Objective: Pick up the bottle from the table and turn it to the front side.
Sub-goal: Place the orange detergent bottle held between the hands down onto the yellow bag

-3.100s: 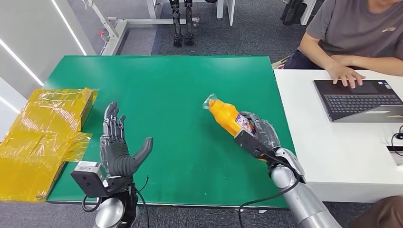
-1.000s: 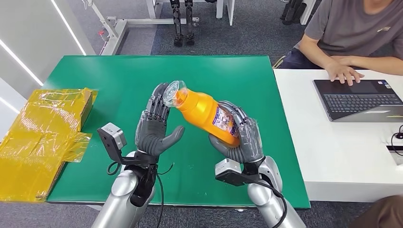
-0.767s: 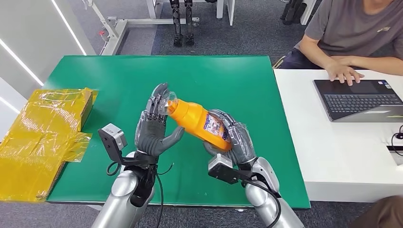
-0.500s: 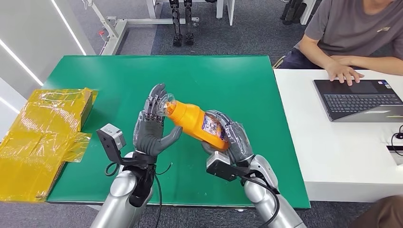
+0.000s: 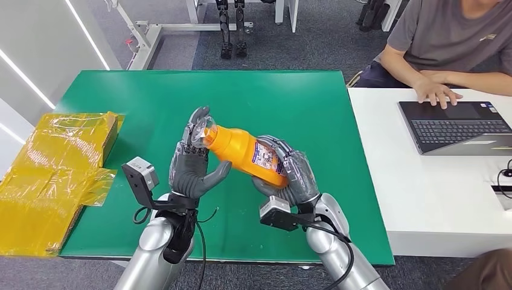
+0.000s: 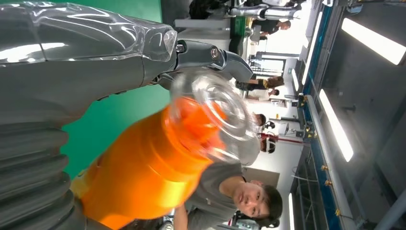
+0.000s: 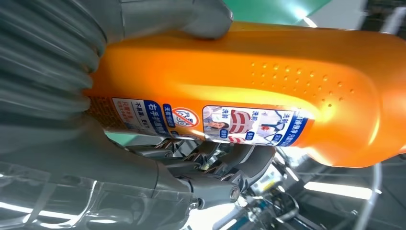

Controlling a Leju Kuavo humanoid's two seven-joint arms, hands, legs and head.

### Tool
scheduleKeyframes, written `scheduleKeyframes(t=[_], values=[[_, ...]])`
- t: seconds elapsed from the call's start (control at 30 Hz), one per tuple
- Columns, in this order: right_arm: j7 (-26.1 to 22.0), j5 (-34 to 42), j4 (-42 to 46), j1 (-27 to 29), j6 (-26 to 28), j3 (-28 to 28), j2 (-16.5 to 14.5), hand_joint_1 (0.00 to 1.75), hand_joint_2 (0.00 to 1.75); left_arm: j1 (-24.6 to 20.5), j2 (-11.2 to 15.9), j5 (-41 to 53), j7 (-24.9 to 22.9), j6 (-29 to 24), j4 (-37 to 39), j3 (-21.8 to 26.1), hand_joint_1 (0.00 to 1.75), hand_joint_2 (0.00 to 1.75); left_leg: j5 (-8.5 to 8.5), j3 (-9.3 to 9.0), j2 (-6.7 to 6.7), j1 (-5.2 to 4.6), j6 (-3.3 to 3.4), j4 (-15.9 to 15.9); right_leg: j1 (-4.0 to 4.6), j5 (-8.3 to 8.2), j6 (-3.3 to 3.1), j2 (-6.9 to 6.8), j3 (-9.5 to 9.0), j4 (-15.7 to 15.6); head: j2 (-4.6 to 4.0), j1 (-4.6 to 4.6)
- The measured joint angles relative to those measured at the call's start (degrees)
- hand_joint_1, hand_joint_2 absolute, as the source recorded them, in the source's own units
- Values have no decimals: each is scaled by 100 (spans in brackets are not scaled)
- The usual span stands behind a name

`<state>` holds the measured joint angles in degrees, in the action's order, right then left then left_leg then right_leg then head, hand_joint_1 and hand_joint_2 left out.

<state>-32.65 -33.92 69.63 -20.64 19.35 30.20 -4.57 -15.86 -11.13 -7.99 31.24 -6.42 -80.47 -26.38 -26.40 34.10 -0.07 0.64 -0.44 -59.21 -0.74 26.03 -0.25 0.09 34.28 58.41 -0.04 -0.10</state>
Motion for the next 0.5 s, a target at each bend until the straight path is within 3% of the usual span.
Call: scheduleKeyframes(t=[0.5], values=[[-74,137,-249,-90,-215,162,-90,175,175,-34,-48,-287,-251,446,93,0,0,175,0,-1,1,0,0,0,0,0,0,1,1,0,0,0]])
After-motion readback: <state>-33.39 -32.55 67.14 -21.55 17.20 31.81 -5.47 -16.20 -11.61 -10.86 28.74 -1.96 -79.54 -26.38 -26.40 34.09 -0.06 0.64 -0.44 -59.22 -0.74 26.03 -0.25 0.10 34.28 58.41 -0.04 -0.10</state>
